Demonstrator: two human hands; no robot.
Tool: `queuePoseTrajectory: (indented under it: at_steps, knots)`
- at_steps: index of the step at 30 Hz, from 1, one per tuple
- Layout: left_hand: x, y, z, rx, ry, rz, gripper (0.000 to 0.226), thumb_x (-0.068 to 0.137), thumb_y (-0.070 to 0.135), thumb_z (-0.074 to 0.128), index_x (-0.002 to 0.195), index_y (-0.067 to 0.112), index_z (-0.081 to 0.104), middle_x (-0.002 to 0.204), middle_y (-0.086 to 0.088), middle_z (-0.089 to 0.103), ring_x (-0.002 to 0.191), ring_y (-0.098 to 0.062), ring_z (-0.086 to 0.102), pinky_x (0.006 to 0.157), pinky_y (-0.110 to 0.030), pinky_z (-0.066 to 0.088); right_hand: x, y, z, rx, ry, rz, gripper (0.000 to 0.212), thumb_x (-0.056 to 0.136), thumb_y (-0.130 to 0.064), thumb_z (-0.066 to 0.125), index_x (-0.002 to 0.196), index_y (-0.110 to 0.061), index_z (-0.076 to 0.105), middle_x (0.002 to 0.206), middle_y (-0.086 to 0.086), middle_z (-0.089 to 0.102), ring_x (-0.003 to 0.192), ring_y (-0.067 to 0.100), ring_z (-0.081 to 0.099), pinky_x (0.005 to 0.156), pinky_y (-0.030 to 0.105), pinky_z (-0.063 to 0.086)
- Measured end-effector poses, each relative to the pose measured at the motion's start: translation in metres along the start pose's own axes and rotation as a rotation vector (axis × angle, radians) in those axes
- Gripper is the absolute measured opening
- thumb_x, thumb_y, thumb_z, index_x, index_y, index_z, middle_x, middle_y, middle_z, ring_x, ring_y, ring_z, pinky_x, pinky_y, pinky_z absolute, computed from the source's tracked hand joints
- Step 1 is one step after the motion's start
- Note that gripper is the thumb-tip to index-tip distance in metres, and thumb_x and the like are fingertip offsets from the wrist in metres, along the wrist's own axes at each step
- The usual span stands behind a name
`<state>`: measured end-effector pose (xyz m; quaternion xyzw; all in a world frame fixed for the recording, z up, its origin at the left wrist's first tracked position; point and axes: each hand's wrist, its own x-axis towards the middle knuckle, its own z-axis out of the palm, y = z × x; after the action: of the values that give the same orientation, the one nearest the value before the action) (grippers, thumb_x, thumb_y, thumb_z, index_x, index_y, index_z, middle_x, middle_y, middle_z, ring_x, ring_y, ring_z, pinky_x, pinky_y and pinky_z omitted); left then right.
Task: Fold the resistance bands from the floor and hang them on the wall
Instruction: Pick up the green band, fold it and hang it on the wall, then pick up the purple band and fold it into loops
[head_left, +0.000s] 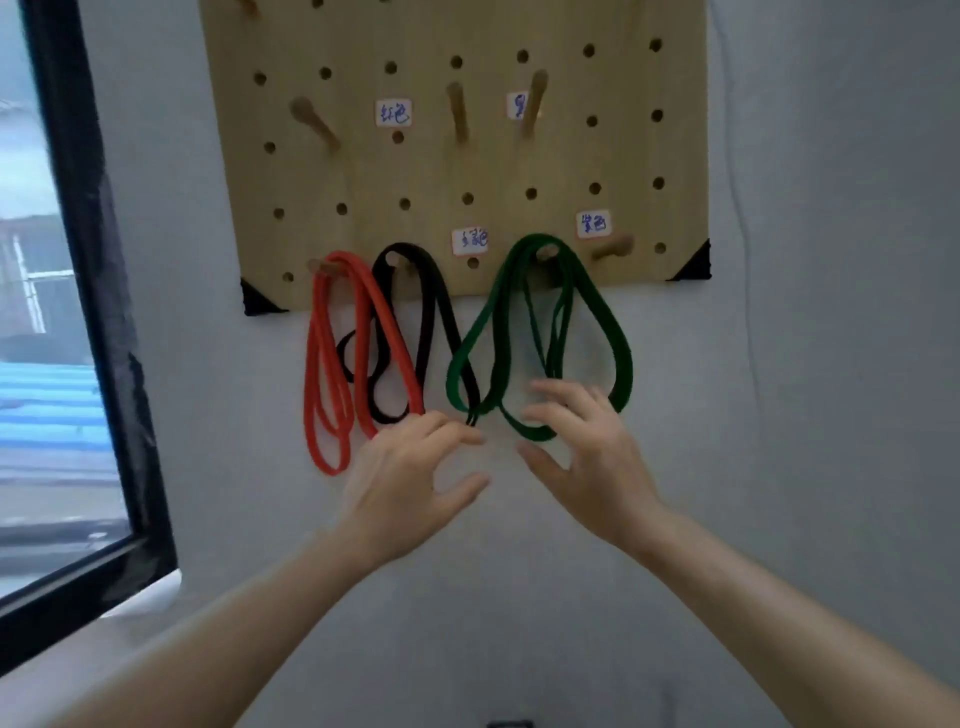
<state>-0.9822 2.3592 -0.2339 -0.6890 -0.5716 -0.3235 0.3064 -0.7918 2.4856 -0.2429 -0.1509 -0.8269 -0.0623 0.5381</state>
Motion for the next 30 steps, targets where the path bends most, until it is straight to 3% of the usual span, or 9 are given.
queuePoseTrajectory:
  at_steps: [6, 10, 13, 16, 21, 24, 27, 30]
  knots:
    - [-0.152, -0.013, 0.034, -0.075, -0.305, -0.085, 0.032, 0.089, 0.05, 0.063, 0.113, 0.03, 0.07, 0.105, 0.015, 0.07, 0.095, -0.008, 0.067, 0.082, -0.034, 0.054, -0.1, -0.02, 0.065, 0.171, -0.441, -0.075, 0.02, 0.084, -0.025, 0.07, 0.099, -0.012, 0.071, 0.11, 0.007, 0.067, 0.101, 0.029, 0.065, 0.085, 0.042, 0.055]
    - [-0.24, -0.034, 0.066, -0.174, -0.678, -0.206, 0.038, 0.088, 0.054, 0.057, 0.12, 0.035, 0.066, 0.111, 0.017, 0.069, 0.092, -0.002, 0.065, 0.078, -0.025, 0.052, -0.172, -0.028, 0.126, 0.187, -0.806, -0.048, 0.016, 0.085, -0.026, 0.067, 0.099, -0.017, 0.067, 0.108, 0.004, 0.063, 0.095, 0.03, 0.063, 0.079, 0.047, 0.054]
    - [-0.31, -0.048, 0.098, -0.25, -0.867, -0.415, 0.037, 0.087, 0.049, 0.064, 0.121, 0.034, 0.066, 0.106, 0.016, 0.07, 0.085, -0.003, 0.066, 0.079, -0.027, 0.055, -0.228, -0.042, 0.166, 0.188, -1.09, 0.005, 0.022, 0.087, -0.029, 0.066, 0.107, -0.02, 0.066, 0.111, 0.004, 0.061, 0.101, 0.028, 0.061, 0.087, 0.044, 0.051]
    - [-0.387, -0.044, 0.128, -0.308, -0.926, -0.63, 0.032, 0.086, 0.034, 0.071, 0.117, 0.031, 0.069, 0.099, 0.013, 0.073, 0.083, -0.008, 0.069, 0.079, -0.028, 0.055, -0.286, -0.059, 0.2, 0.173, -1.343, 0.102, 0.033, 0.088, -0.035, 0.066, 0.118, -0.021, 0.066, 0.117, 0.006, 0.064, 0.109, 0.028, 0.061, 0.091, 0.042, 0.05]
    - [-0.496, -0.021, 0.165, -0.394, -1.121, -0.915, 0.034, 0.088, 0.034, 0.071, 0.121, 0.033, 0.065, 0.105, 0.014, 0.069, 0.095, -0.007, 0.067, 0.087, -0.026, 0.053, -0.385, -0.085, 0.23, 0.233, -1.586, 0.336, 0.041, 0.088, -0.039, 0.068, 0.125, -0.022, 0.065, 0.119, 0.003, 0.067, 0.11, 0.023, 0.062, 0.091, 0.035, 0.051]
    - [-0.539, -0.007, 0.179, -0.307, -1.156, -0.852, 0.036, 0.089, 0.038, 0.066, 0.124, 0.037, 0.061, 0.121, 0.014, 0.065, 0.112, -0.01, 0.064, 0.091, -0.028, 0.052, -0.43, -0.099, 0.241, 0.257, -1.664, 0.38, 0.044, 0.085, -0.041, 0.07, 0.124, -0.023, 0.065, 0.12, 0.002, 0.066, 0.11, 0.023, 0.062, 0.089, 0.035, 0.051]
    - [-0.561, 0.012, 0.195, -0.241, -1.124, -0.727, 0.055, 0.088, 0.033, 0.065, 0.141, 0.029, 0.053, 0.145, 0.005, 0.053, 0.131, -0.02, 0.051, 0.104, -0.035, 0.045, -0.466, -0.111, 0.247, 0.294, -1.715, 0.366, 0.037, 0.083, -0.038, 0.072, 0.116, -0.024, 0.067, 0.11, -0.001, 0.056, 0.102, 0.021, 0.059, 0.08, 0.031, 0.046]
    - [-0.572, 0.021, 0.209, -0.193, -1.191, -0.661, 0.064, 0.09, 0.039, 0.06, 0.151, 0.029, 0.041, 0.155, 0.004, 0.043, 0.14, -0.026, 0.038, 0.111, -0.046, 0.038, -0.496, -0.118, 0.25, 0.314, -1.756, 0.318, 0.034, 0.085, -0.035, 0.071, 0.117, -0.025, 0.068, 0.119, 0.002, 0.05, 0.105, 0.024, 0.057, 0.092, 0.035, 0.047]
